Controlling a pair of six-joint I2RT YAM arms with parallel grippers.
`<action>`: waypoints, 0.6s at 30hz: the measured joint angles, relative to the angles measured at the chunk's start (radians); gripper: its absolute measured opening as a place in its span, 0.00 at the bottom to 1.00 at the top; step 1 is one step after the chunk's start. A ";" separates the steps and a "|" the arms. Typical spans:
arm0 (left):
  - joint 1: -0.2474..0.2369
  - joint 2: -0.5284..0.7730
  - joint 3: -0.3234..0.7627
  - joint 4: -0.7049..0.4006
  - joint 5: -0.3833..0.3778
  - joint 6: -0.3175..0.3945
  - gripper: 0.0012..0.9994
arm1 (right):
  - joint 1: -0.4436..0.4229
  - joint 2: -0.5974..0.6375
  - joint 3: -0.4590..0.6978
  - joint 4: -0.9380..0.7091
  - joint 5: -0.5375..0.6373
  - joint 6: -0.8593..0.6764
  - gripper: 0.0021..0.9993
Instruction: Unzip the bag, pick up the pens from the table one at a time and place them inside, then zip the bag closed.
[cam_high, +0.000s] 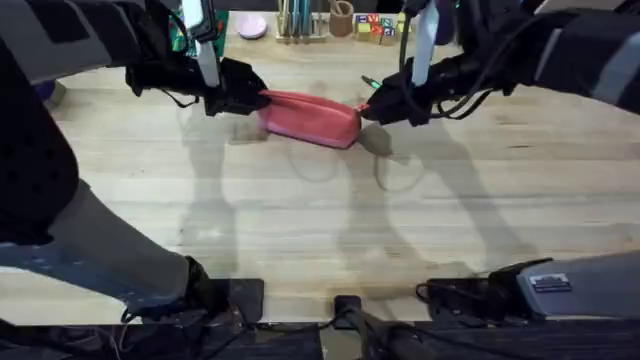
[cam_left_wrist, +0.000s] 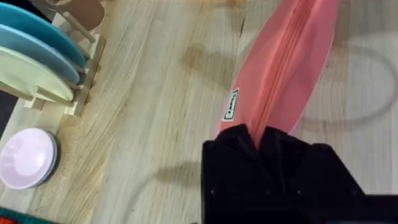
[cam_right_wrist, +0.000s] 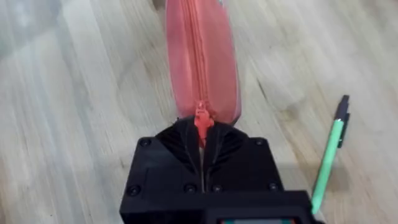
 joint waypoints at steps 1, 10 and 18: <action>0.000 0.000 0.000 0.002 0.000 0.000 0.04 | 0.002 -0.012 0.000 0.000 0.002 0.004 0.03; 0.001 0.000 0.000 0.006 0.000 0.000 0.04 | 0.008 -0.030 0.000 -0.001 0.007 0.041 0.03; 0.001 0.000 0.000 0.006 -0.001 0.000 0.04 | 0.035 -0.030 0.000 0.041 0.017 0.048 0.03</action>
